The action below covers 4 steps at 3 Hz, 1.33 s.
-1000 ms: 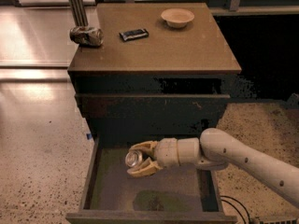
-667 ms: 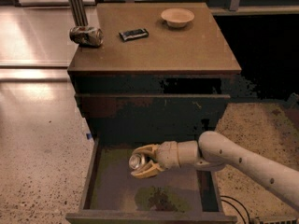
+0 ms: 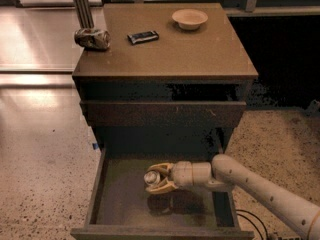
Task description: Place orange can into middle drawer
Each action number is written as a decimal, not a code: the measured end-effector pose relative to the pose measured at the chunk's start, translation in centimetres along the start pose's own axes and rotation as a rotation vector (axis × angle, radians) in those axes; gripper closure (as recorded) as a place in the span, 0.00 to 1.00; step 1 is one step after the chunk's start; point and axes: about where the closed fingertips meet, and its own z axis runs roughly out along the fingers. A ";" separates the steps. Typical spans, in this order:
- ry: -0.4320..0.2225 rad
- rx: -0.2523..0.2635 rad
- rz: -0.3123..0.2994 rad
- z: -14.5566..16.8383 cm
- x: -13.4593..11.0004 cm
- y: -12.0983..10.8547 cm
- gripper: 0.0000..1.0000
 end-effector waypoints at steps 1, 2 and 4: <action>-0.043 -0.004 0.040 0.6 3.4 -0.4 1.00; -0.043 -0.004 0.040 0.6 3.4 -0.4 1.00; -0.055 0.011 0.089 0.6 5.4 -0.4 1.00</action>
Offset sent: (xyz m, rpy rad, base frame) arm 0.0044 0.0000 -0.0282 0.0376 0.0297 0.0020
